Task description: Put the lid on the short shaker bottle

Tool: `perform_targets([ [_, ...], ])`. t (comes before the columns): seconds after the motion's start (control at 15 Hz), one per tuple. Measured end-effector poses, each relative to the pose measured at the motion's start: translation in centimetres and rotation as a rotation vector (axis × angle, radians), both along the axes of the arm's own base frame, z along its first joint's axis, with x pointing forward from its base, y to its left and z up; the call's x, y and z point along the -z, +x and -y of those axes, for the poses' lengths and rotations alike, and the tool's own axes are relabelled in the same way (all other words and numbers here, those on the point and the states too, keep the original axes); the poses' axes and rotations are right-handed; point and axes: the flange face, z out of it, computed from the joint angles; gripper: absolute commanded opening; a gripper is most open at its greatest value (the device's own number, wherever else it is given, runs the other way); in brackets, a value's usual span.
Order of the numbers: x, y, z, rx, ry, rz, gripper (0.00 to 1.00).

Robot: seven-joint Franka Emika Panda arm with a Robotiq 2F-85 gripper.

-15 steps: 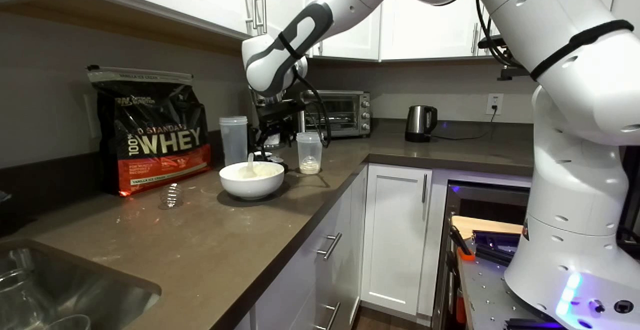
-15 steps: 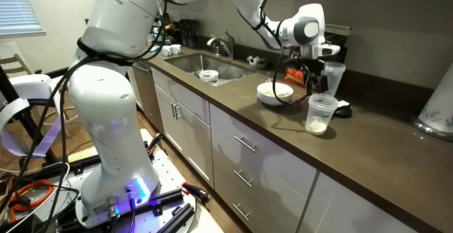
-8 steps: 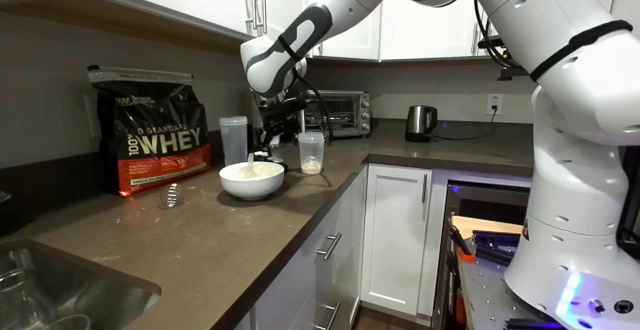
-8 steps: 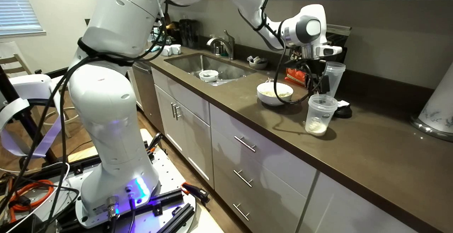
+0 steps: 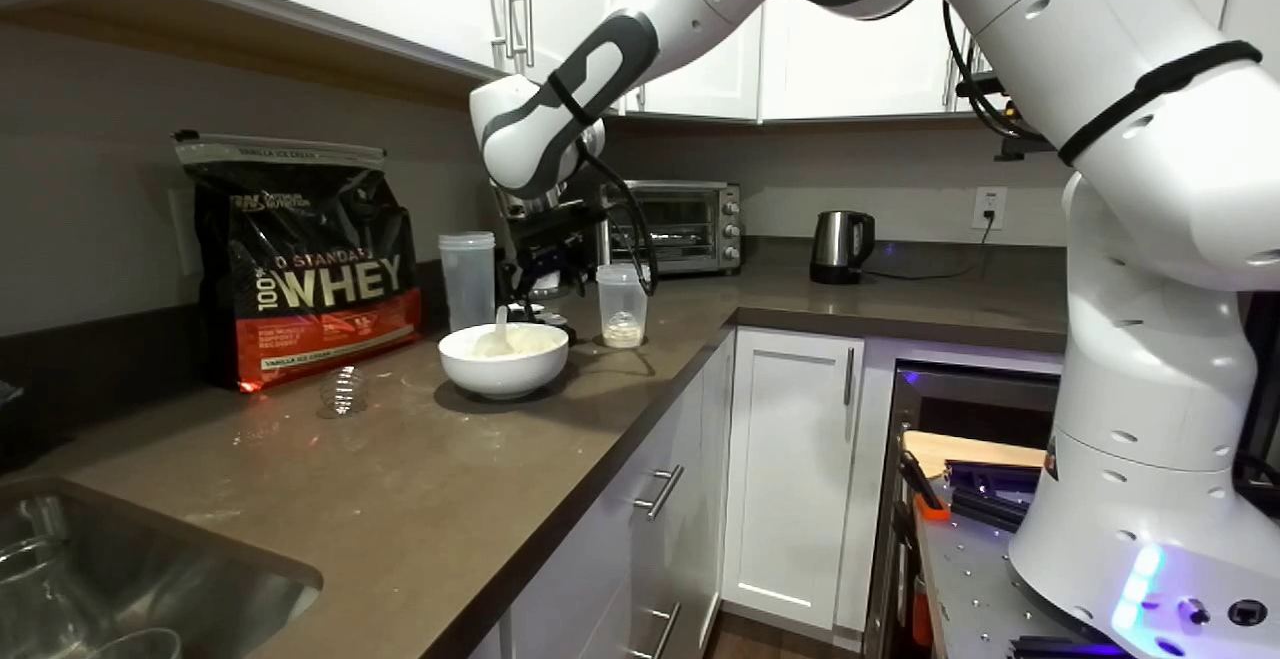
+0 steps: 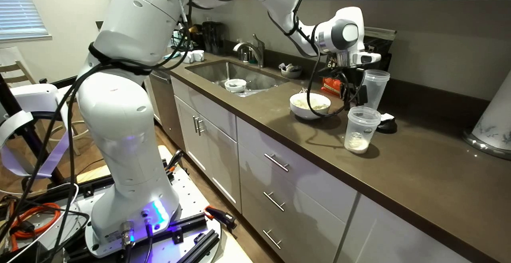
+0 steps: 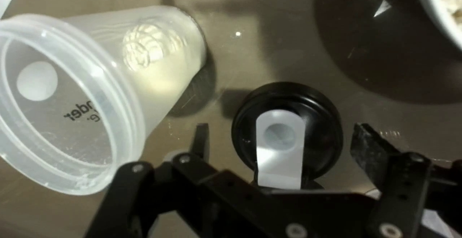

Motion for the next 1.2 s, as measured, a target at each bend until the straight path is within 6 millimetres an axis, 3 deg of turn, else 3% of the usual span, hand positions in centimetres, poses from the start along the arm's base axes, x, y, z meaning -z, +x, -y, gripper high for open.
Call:
perform_targets([
  [0.27, 0.8, 1.0, -0.8, -0.016, 0.0, 0.003, 1.0],
  [0.67, 1.4, 2.2, -0.4, -0.016, -0.011, 0.013, 0.99],
  [0.8, 1.3, 2.4, 0.0, -0.011, -0.015, 0.018, 0.92],
  [0.87, 1.2, 2.4, 0.2, -0.007, -0.018, 0.019, 0.81],
  [0.93, 1.1, 2.4, 0.4, -0.004, -0.02, 0.02, 0.81],
  [1.0, 1.1, 2.4, 0.6, 0.0, -0.022, 0.02, 0.95],
  [1.07, 1.1, 2.3, 0.8, 0.004, -0.022, 0.018, 0.86],
  [1.13, 1.1, 2.2, 0.9, 0.01, -0.02, 0.014, 0.94],
  [1.2, 1.2, 2.1, 1.1, 0.018, -0.014, 0.007, 0.93],
])
